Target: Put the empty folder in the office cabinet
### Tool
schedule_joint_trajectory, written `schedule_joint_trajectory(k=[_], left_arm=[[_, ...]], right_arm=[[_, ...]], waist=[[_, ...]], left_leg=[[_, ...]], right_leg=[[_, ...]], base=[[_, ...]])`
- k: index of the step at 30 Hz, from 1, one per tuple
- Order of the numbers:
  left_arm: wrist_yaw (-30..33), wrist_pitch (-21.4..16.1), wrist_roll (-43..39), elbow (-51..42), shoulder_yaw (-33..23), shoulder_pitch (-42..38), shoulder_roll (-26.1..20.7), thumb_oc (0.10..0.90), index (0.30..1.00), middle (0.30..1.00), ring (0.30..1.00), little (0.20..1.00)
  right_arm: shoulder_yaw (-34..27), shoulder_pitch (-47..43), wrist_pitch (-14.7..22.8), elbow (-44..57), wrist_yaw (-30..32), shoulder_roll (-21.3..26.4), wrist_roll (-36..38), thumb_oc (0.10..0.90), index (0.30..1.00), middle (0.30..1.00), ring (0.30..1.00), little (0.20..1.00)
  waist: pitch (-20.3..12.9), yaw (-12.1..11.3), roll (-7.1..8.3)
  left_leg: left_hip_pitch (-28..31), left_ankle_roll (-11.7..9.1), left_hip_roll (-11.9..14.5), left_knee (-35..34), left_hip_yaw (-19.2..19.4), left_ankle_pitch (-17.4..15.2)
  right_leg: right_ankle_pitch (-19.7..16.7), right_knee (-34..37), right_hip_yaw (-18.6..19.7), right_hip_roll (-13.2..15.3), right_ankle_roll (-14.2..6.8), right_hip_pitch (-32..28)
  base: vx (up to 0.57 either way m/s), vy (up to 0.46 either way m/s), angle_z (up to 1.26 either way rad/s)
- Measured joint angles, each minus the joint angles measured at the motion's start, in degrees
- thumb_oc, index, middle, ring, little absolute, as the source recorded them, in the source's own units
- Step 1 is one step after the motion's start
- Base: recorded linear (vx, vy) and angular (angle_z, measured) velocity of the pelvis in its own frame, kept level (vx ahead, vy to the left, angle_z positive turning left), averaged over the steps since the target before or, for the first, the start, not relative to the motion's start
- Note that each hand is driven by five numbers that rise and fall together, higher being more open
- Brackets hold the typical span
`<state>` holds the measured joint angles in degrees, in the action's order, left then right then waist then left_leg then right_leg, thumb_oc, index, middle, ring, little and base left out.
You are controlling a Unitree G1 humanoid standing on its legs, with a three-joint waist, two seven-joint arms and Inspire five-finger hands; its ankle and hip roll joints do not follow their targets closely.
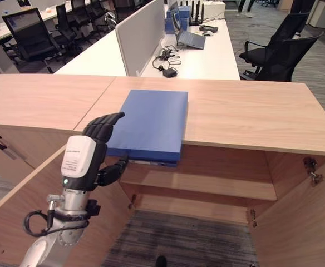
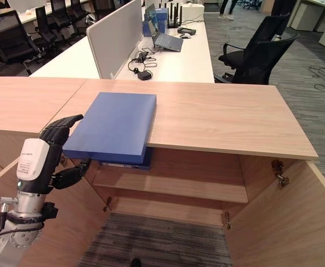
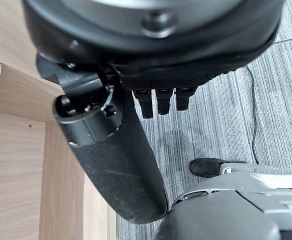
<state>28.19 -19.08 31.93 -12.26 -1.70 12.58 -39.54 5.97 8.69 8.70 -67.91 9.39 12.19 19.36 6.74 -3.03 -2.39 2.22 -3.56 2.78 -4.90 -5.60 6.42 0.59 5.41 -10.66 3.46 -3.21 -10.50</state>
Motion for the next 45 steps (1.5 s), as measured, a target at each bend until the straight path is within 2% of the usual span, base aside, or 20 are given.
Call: schedule_joint_trajectory(k=[6,10,19,30,38,45], left_arm=[[-0.1,0.0,0.5,0.0,0.4,0.0,-0.8,0.8,0.9,0.9,0.9,0.9],[-0.3,0.2,5.0,0.0,0.6,-0.3,-8.7,0.8,0.9,0.9,0.9,0.9],[-1.5,-0.6,7.8,0.7,6.7,-5.0,-8.9,0.8,0.9,0.9,0.9,0.9],[-1.6,-0.8,9.2,2.5,8.8,-6.3,-8.9,0.8,0.9,0.9,0.9,0.9],[-1.6,0.7,9.6,8.0,9.5,-7.2,-8.9,0.8,0.9,0.9,0.9,0.9],[-1.5,2.7,11.7,11.9,12.9,-9.7,-8.9,0.8,0.9,0.9,0.9,0.9]], right_arm=[[0.0,0.0,0.0,-0.1,0.0,0.0,0.1,0.8,0.9,0.9,0.9,0.9],[0.0,0.0,0.0,-0.1,0.0,0.1,0.1,0.8,0.9,0.9,0.9,0.9],[0.1,0.1,0.0,-0.1,-0.1,0.3,0.9,0.8,0.9,0.9,0.9,0.9],[0.1,0.0,0.0,0.0,-0.1,0.3,1.1,0.8,0.9,0.9,0.9,0.9],[0.1,0.0,0.0,-0.1,-0.1,0.3,1.1,0.8,0.9,0.9,0.9,0.9],[0.2,0.3,-0.2,-0.1,-0.1,0.2,1.1,0.8,0.9,0.9,0.9,0.9]], waist=[[-0.1,0.0,-0.12],[-0.3,0.0,-0.37],[-0.5,1.4,-0.51],[-0.6,1.8,-0.35],[-0.7,2.7,-0.2],[-1.5,2.9,0.68]], left_leg=[[0.0,0.0,0.0,0.0,0.1,0.0],[0.2,0.0,0.1,0.0,0.5,0.0],[0.5,0.0,0.1,0.0,0.8,0.0],[0.9,0.0,0.2,0.0,1.7,0.0],[1.1,-0.3,0.4,0.0,2.4,-0.3],[1.2,-0.2,0.4,0.0,3.1,-0.3]], right_leg=[[0.0,0.0,0.1,0.0,0.0,0.0],[-0.2,0.0,0.5,0.0,0.0,0.0],[-0.4,0.0,0.9,0.0,0.0,0.0],[-0.6,0.0,1.8,0.0,-0.1,0.0],[-0.8,0.0,2.6,0.0,-0.5,0.1],[-1.0,0.0,3.2,0.0,-0.4,0.4]], base=[[0.0,0.0,0.0],[0.01,0.001,-0.05],[0.0,0.0,0.0],[0.0,0.002,-0.04],[0.0,0.005,-0.04],[0.01,0.002,-0.03]])
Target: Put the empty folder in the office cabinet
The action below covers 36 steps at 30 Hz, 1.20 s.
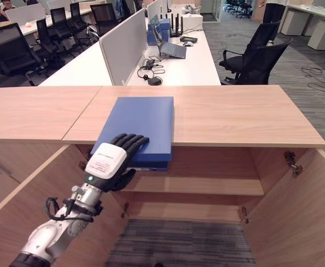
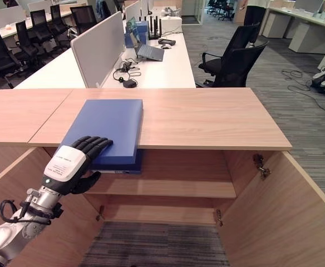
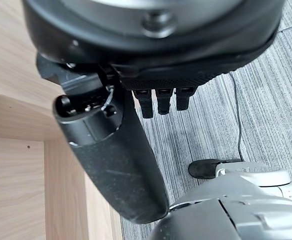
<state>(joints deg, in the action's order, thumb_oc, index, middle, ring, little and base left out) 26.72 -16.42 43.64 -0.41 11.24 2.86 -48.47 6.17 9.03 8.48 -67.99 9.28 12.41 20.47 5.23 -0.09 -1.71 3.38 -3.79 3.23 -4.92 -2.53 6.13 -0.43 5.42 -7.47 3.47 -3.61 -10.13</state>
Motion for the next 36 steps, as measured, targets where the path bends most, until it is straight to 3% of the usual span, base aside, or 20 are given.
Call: schedule_joint_trajectory(k=[12,13,14,24,36], left_arm=[[0.1,2.2,0.0,6.1,1.0,-4.4,0.0,0.8,0.9,0.9,0.9,0.9],[0.1,2.3,0.0,6.1,1.1,-4.4,0.0,0.569,0.554,0.554,0.554,0.554],[0.3,2.6,0.0,6.1,1.2,-4.5,0.0,0.4,0.3,0.3,0.3,0.3],[5.1,2.7,0.0,2.7,1.3,-6.5,0.5,0.4,0.3,0.3,0.3,0.3],[4.5,2.6,-0.1,-0.7,-0.9,-6.0,1.1,0.4,0.3,0.3,0.3,0.3]], right_arm=[[0.1,0.1,0.0,0.0,-0.1,0.0,0.0,0.8,0.9,0.9,0.9,0.9],[0.1,0.0,-0.1,0.0,-0.1,0.0,0.0,0.8,0.9,0.9,0.9,0.9],[0.1,0.0,0.0,0.0,-0.1,0.0,0.0,0.8,0.9,0.9,0.9,0.9],[0.3,0.1,-0.1,0.0,-0.1,0.0,0.0,0.8,0.9,0.9,0.9,0.9],[0.5,0.6,-0.1,0.0,0.0,-0.1,0.0,0.8,0.9,0.9,0.9,0.9]], waist=[[-0.2,0.2,0.0],[-0.2,0.2,0.0],[-0.3,0.2,0.01],[-2.0,0.1,0.68],[-2.2,-0.1,0.3]], left_leg=[[0.6,0.1,0.2,0.0,0.6,-0.3],[0.6,0.1,0.1,0.0,0.6,-0.3],[0.6,0.1,0.1,0.0,0.6,-0.2],[0.6,0.1,0.1,0.0,0.6,-0.3],[0.6,0.4,0.1,0.0,0.5,-0.5]], right_leg=[[-0.3,0.0,0.7,-0.1,0.3,-0.3],[-0.4,0.0,0.7,-0.1,0.4,-0.3],[-0.4,0.0,0.6,-0.1,0.5,-0.4],[-0.3,0.0,0.6,0.0,0.3,-0.4],[-0.3,0.0,0.5,-0.1,0.4,-0.4]], base=[[0.01,0.002,-0.03],[0.0,0.0,0.0],[0.0,0.0,0.0],[0.0,0.0,0.0],[0.0,0.0,0.0]])
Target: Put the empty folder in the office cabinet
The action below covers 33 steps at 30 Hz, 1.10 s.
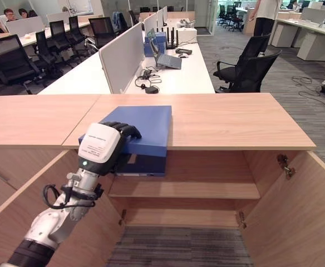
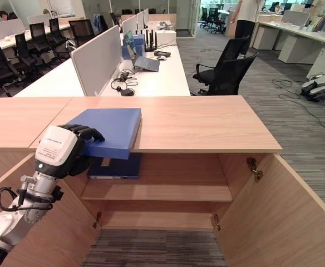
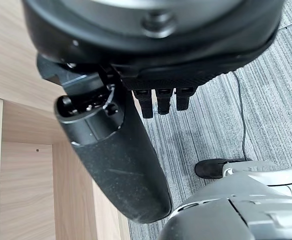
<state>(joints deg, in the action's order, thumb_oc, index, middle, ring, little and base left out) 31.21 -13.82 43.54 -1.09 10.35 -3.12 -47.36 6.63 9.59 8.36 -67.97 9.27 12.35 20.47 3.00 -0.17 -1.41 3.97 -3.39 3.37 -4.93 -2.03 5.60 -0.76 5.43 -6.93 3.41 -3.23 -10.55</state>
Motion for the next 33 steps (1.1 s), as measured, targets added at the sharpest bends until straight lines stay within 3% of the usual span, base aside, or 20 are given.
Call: schedule_joint_trajectory(k=[4,8,11,12,14,16,20,25,29,33], left_arm=[[-0.6,-0.1,-1.1,-2.6,-3.8,2.1,6.1,0.4,0.3,0.3,0.3,0.3],[-1.0,-1.2,-7.6,-6.9,-7.2,5.1,10.2,0.4,0.3,0.3,0.3,0.3],[-2.0,-2.7,-20.8,-11.2,-9.7,7.0,14.6,0.4,0.3,0.3,0.3,0.3],[-2.5,-4.3,-30.6,-12.5,-11.3,7.0,16.9,0.4,0.3,0.3,0.3,0.3],[-4.7,-5.2,-40.1,-12.9,-12.2,7.0,18.0,0.4,0.3,0.3,0.3,0.3],[-8.2,-5.5,-53.9,-13.1,-12.8,7.1,22.5,0.4,0.3,0.3,0.3,0.3],[-19.2,-5.2,-76.9,-14.5,-12.0,7.3,23.7,0.4,0.3,0.3,0.3,0.3],[-31.1,-5.2,-93.2,-17.6,-7.0,7.1,23.5,0.4,0.3,0.3,0.3,0.3],[-36.8,-3.3,-100.2,-17.6,-5.4,7.2,22.3,0.4,0.3,0.3,0.3,0.3],[-38.5,-3.0,-104.3,-17.6,-5.7,7.2,20.3,0.4,0.3,0.3,0.3,0.3]], right_arm=[[0.0,-0.2,0.0,0.0,0.0,-0.1,0.0,0.8,0.9,0.9,0.9,0.9],[-0.1,-0.6,-0.1,0.1,0.2,-0.2,0.0,0.8,0.9,0.9,0.9,0.9],[-0.1,-0.7,-0.3,0.2,0.3,-0.2,0.0,0.8,0.9,0.9,0.9,0.9],[-0.1,-0.9,-0.3,0.2,0.3,-0.2,0.0,0.8,0.9,0.9,0.9,0.9],[-0.1,-1.2,-0.3,0.3,0.4,0.0,0.0,0.8,0.9,0.9,0.9,0.9],[-0.1,-1.8,-0.6,0.3,0.5,0.1,0.0,0.8,0.9,0.9,0.9,0.9],[1.2,-2.2,-1.3,0.6,-0.7,0.7,0.0,0.8,0.9,0.9,0.9,0.9],[2.8,-4.3,-1.8,1.1,-2.5,0.8,0.1,0.8,0.9,0.9,0.9,0.9],[4.3,-5.3,-1.9,5.8,-4.0,0.7,3.3,0.8,0.9,0.9,0.9,0.9],[4.8,-5.5,-1.5,10.9,-4.5,0.3,7.5,0.8,0.9,0.9,0.9,0.9]], waist=[[0.0,0.0,0.01],[0.0,-0.2,0.0],[0.0,-0.2,0.0],[0.0,-0.2,-0.08],[0.1,-0.3,-0.29],[0.3,-0.3,-0.74],[1.3,-1.5,-1.67],[1.9,-1.6,-1.84],[2.0,-1.3,-2.01],[2.0,-1.6,-2.21]], left_leg=[[-0.1,0.0,-0.1,0.0,-0.5,0.1],[-0.3,0.0,-0.1,0.0,-0.7,0.1],[-0.4,0.0,-0.1,0.0,-0.9,0.1],[-0.5,0.1,-0.2,0.0,-1.2,0.1],[-0.8,0.1,-0.2,0.0,-1.4,0.2],[-0.9,0.2,-0.4,0.0,-1.4,0.3],[-1.0,0.5,-0.5,0.0,-1.8,0.4],[-1.1,0.2,-0.6,0.0,-2.1,0.8],[-1.0,0.2,-0.5,0.0,-1.9,0.8],[-1.0,0.2,-0.5,0.0,-1.8,0.7]], right_leg=[[0.0,0.0,-0.4,0.0,0.0,0.0],[0.1,0.0,-0.7,0.0,0.0,0.0],[0.2,0.0,-0.8,0.0,0.0,0.0],[0.2,0.0,-1.2,0.0,0.1,0.0],[0.4,0.0,-1.3,0.0,-0.1,0.1],[0.4,0.0,-1.3,0.1,-0.3,0.1],[0.5,0.0,-1.9,0.2,-0.2,0.0],[0.5,0.0,-2.1,0.2,-0.2,-0.1],[0.5,0.0,-2.0,0.2,-0.1,0.0],[0.6,0.0,-2.0,0.2,-0.2,0.0]], base=[[-0.01,-0.001,0.05],[0.0,0.002,0.02],[-0.01,0.001,0.03],[-0.02,0.006,0.1],[-0.02,0.01,0.07],[-0.04,0.021,0.02],[-0.05,0.026,0.06],[-0.02,0.009,0.03],[-0.01,0.01,-0.03],[0.0,0.0,0.0]])
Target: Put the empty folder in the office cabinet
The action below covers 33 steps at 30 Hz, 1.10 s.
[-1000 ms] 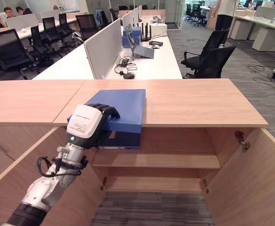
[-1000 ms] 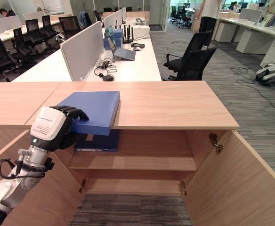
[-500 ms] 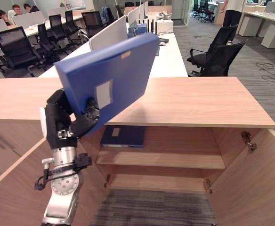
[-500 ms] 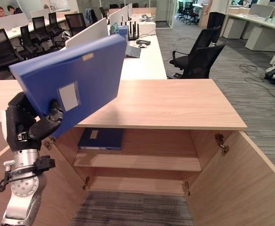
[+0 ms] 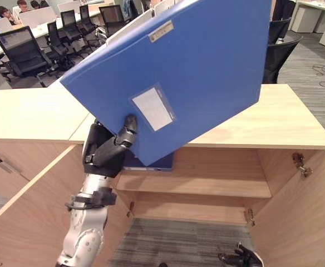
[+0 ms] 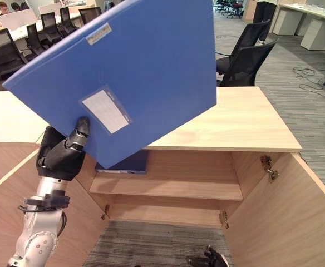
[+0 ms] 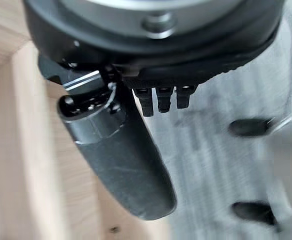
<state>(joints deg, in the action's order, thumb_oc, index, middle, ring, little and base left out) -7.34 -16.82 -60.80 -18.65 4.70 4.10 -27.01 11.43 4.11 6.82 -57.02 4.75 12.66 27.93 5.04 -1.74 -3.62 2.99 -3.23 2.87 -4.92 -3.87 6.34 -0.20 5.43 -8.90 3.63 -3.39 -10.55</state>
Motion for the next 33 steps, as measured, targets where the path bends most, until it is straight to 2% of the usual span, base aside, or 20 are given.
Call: schedule_joint_trajectory(k=[3,5,6,10,14,16,19,21,25,27,33], left_arm=[[-1.1,0.8,-3.8,0.0,-0.3,0.0,-3.9,0.4,0.3,0.3,0.3,0.3],[-2.5,2.0,-6.4,0.0,-0.3,0.0,-8.9,0.4,0.3,0.3,0.3,0.3],[-3.7,3.2,-6.5,0.1,-0.4,0.0,-13.0,0.4,0.3,0.3,0.3,0.3],[-7.0,5.7,-6.3,0.2,-0.3,0.2,-17.7,0.4,0.3,0.3,0.3,0.3],[-7.4,6.1,-6.1,0.8,-0.3,1.7,-16.9,0.4,0.3,0.3,0.3,0.3],[-8.3,6.0,-5.6,2.3,-0.9,2.8,-15.4,0.4,0.3,0.3,0.3,0.3],[-8.2,6.2,-5.3,4.1,-0.9,3.6,-14.6,0.4,0.3,0.3,0.3,0.3],[-7.8,6.4,-3.8,5.7,-1.0,4.7,-14.2,0.4,0.3,0.3,0.3,0.3],[-7.4,6.8,-3.1,6.8,-1.0,6.0,-14.2,0.4,0.3,0.3,0.3,0.3],[-7.2,6.9,-3.0,6.8,-1.0,6.4,-12.6,0.4,0.3,0.3,0.3,0.3],[-7.2,7.0,-2.0,6.8,-1.0,6.9,-9.2,0.4,0.3,0.3,0.3,0.3]], right_arm=[[1.6,-0.2,0.9,5.6,-1.2,-0.1,2.2,0.8,0.9,0.9,0.9,0.9],[2.5,0.0,0.7,9.6,-1.4,0.1,4.4,0.8,0.9,0.9,0.9,0.9],[2.5,-0.4,1.4,11.1,-2.0,0.0,5.5,0.8,0.9,0.9,0.9,0.9],[2.7,-2.0,1.6,12.4,-2.3,0.1,9.0,0.8,0.9,0.9,0.9,0.9],[3.7,-1.2,1.6,18.3,-3.0,0.5,13.0,0.8,0.9,0.9,0.9,0.9],[3.8,1.6,1.6,27.2,-4.0,1.9,16.5,0.8,0.9,0.9,0.9,0.9],[3.9,1.6,2.6,31.1,-5.7,1.9,19.6,0.8,0.9,0.9,0.9,0.9],[4.8,2.0,3.1,37.4,-7.4,2.6,25.4,0.8,0.9,0.9,0.9,0.9],[12.1,1.0,3.2,49.0,-10.5,6.1,33.6,0.8,0.9,0.9,0.9,0.9],[15.6,0.1,2.7,55.2,-15.8,7.4,37.8,0.8,0.9,0.9,0.9,0.9],[18.0,-0.6,1.5,57.5,-19.7,7.9,40.8,0.8,0.9,0.9,0.9,0.9]], waist=[[0.0,-0.1,-0.1],[0.1,-0.2,-0.11],[0.1,-0.2,-0.1],[0.1,-0.2,-0.1],[0.1,0.0,-0.13],[0.1,0.0,-0.28],[0.1,0.0,-0.11],[0.1,0.0,-0.16],[0.1,-0.1,0.1],[0.1,-0.1,0.32],[0.2,-0.1,1.21]], left_leg=[[0.0,0.0,0.0,0.0,0.1,-0.1],[0.0,0.0,0.0,0.0,0.2,-0.1],[0.1,0.1,-0.1,0.0,0.3,-0.1],[0.1,0.1,-0.1,0.0,0.5,-0.1],[0.2,0.1,0.0,0.0,0.7,-0.1],[0.2,0.1,-0.1,0.0,0.7,-0.1],[0.2,0.1,0.1,0.0,0.8,-0.1],[0.2,0.0,0.0,0.0,0.9,-0.2],[0.2,0.1,0.0,0.0,1.1,-0.2],[0.2,0.1,0.0,0.0,1.1,-0.2],[0.1,0.1,0.0,0.0,1.2,-0.5]], right_leg=[[0.1,0.0,0.1,0.1,-0.2,0.0],[0.1,0.0,0.1,0.1,0.0,0.0],[0.1,0.0,0.1,0.1,-0.1,-0.1],[0.1,0.0,0.3,0.2,-0.1,-0.1],[0.1,0.0,0.4,0.1,-0.1,-0.1],[0.1,0.0,0.5,0.2,-0.1,0.0],[0.1,0.0,0.6,0.1,-0.1,0.0],[0.1,0.0,0.7,0.1,-0.1,0.1],[0.1,0.0,0.8,0.1,-0.1,0.1],[0.1,0.0,0.8,0.1,-0.1,0.1],[0.2,0.0,0.9,0.2,-0.2,0.3]], base=[[0.0,0.0,0.0],[0.0,0.0,0.0],[0.0,0.0,0.0],[0.0,0.007,-0.02],[0.0,0.007,-0.02],[0.0,0.0,0.0],[0.0,0.0,0.0],[0.0,0.0,0.0],[0.0,0.0,0.0],[0.0,0.0,0.0],[0.0,0.0,0.0]])
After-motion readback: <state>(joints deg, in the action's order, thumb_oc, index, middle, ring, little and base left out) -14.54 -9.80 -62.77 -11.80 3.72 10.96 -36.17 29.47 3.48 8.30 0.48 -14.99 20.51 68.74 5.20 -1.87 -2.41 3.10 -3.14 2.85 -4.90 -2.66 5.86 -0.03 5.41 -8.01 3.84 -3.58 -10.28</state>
